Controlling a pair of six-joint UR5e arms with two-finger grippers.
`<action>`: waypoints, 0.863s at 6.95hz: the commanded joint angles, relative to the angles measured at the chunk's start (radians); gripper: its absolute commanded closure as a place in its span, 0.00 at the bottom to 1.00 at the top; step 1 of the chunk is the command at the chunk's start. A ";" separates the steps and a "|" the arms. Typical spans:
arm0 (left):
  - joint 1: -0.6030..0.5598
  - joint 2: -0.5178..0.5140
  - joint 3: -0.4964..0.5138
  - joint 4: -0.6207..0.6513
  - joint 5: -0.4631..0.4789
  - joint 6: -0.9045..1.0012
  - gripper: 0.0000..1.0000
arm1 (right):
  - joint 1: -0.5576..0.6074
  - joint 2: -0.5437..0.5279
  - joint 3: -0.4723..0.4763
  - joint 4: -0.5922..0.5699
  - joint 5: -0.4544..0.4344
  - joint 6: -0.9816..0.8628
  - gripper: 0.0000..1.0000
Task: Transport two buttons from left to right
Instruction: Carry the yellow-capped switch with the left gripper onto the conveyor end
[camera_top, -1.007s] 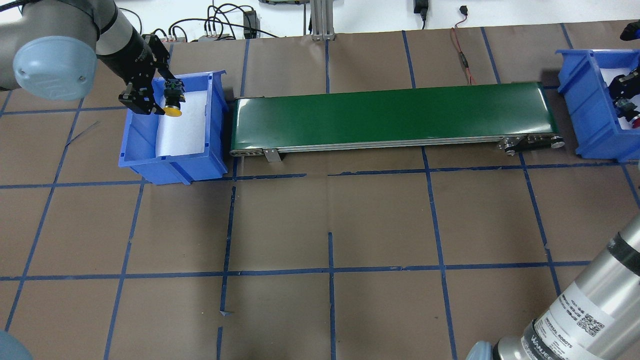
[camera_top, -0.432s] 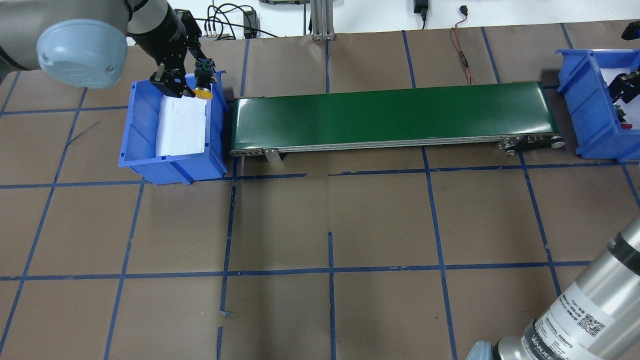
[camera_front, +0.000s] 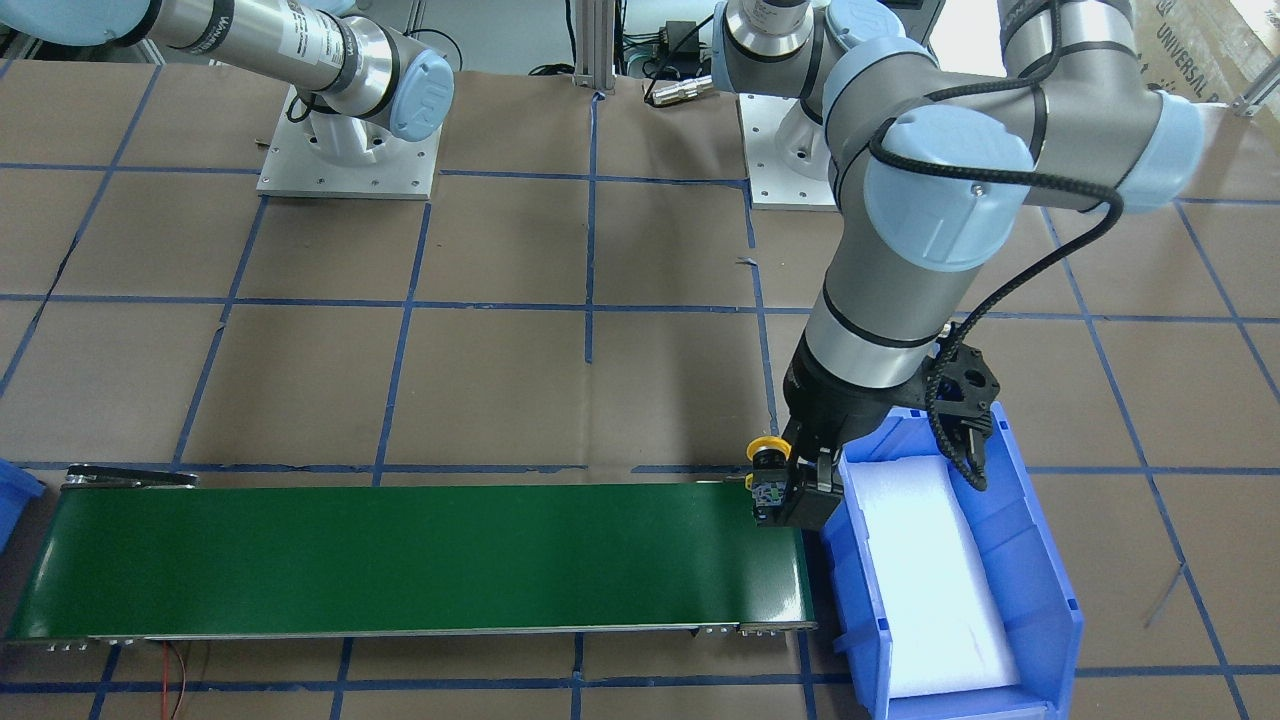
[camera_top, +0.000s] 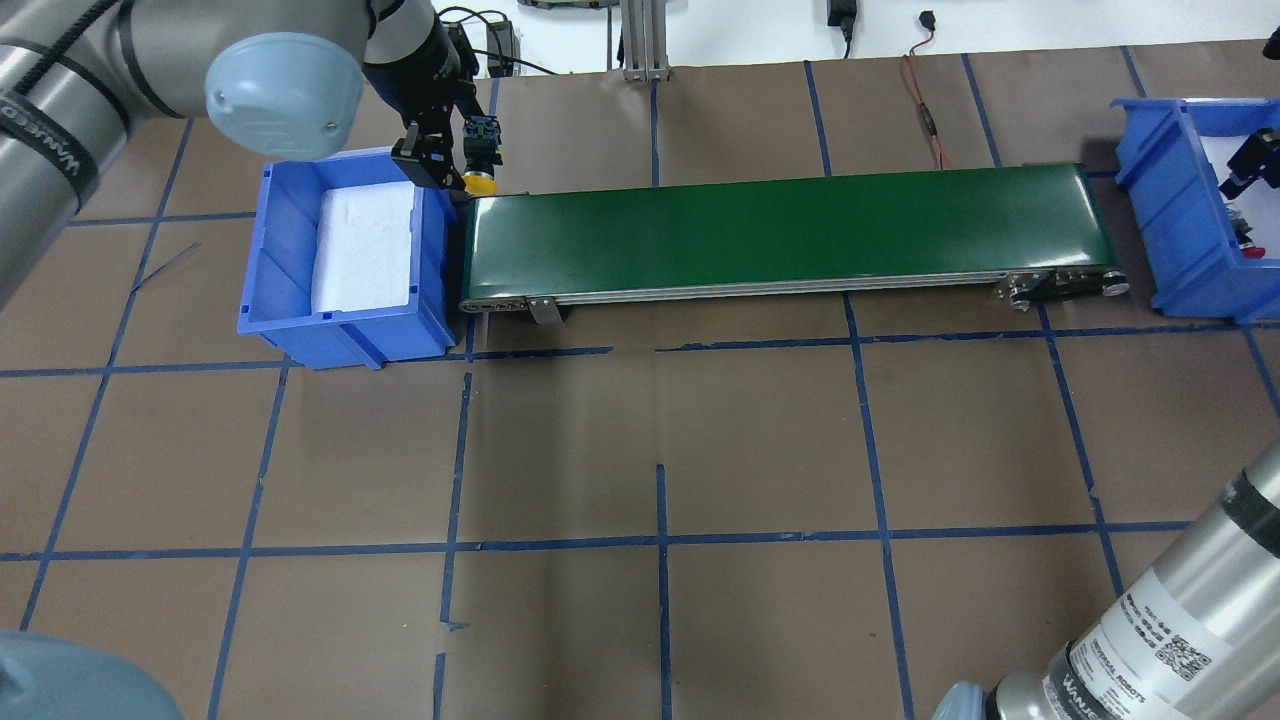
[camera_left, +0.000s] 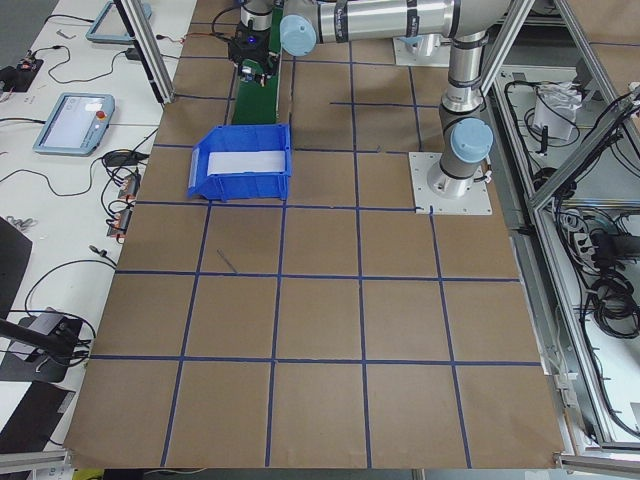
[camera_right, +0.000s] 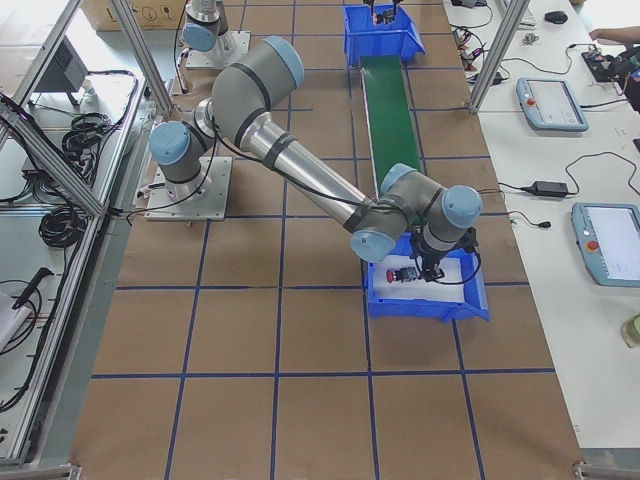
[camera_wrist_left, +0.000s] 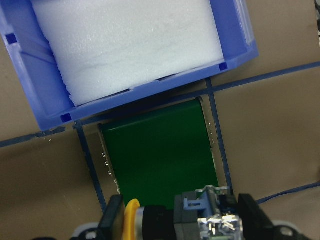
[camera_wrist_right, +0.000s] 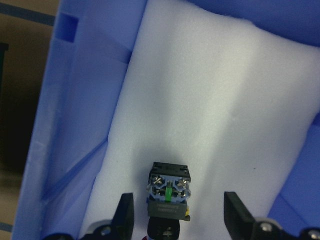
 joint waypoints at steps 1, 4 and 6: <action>-0.015 -0.070 0.005 0.070 0.023 -0.013 0.27 | 0.045 -0.077 -0.014 0.010 0.001 0.000 0.20; -0.018 -0.123 0.003 0.107 0.024 -0.014 0.27 | 0.328 -0.170 -0.025 -0.013 0.000 0.046 0.00; -0.017 -0.129 -0.004 0.107 0.024 -0.013 0.24 | 0.424 -0.185 -0.052 -0.008 -0.017 0.076 0.00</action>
